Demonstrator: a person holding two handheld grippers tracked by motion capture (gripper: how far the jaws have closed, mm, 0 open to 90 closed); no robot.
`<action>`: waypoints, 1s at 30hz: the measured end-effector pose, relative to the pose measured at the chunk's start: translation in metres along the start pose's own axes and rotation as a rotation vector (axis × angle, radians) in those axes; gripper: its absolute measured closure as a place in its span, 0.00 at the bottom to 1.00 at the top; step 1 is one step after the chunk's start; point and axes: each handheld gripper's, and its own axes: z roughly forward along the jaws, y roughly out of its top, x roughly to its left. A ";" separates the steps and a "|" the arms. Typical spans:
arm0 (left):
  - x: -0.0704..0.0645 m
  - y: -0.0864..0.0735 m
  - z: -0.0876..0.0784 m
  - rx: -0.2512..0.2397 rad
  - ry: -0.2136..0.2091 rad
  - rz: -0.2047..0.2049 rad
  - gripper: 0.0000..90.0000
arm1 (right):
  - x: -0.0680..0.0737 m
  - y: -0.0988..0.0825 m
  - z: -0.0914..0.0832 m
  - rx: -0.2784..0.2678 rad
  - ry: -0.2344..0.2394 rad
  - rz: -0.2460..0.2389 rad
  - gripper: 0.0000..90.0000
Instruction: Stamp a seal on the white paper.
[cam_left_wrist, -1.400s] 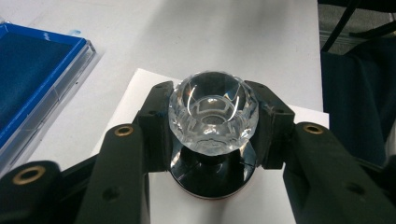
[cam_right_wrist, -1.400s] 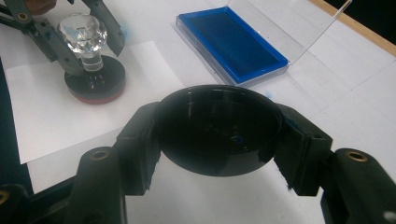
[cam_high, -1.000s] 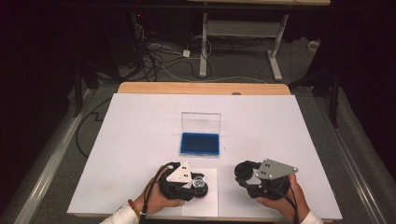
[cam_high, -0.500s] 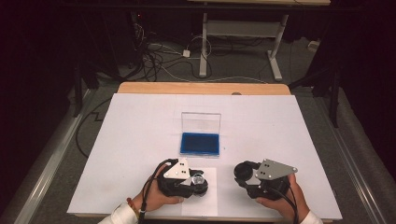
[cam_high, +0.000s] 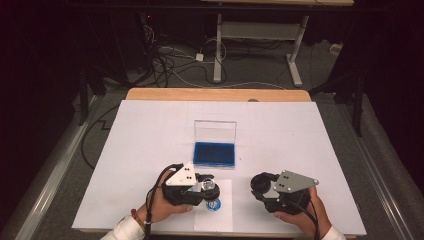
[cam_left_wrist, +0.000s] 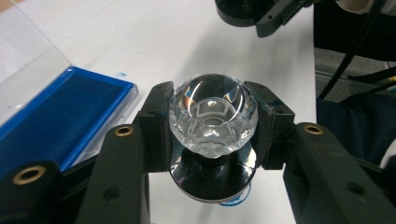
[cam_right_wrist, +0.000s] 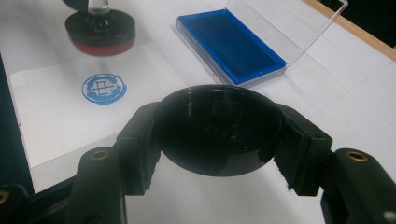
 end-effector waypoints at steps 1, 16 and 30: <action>0.001 0.000 -0.002 -0.003 0.005 -0.003 0.60 | 0.000 0.000 0.000 0.000 0.001 0.000 0.43; 0.006 0.000 -0.021 -0.023 0.071 0.006 0.60 | -0.002 0.000 0.000 -0.004 0.000 0.004 0.43; 0.017 -0.004 -0.034 -0.033 0.122 -0.011 0.60 | -0.005 0.000 0.004 0.000 0.004 0.018 0.43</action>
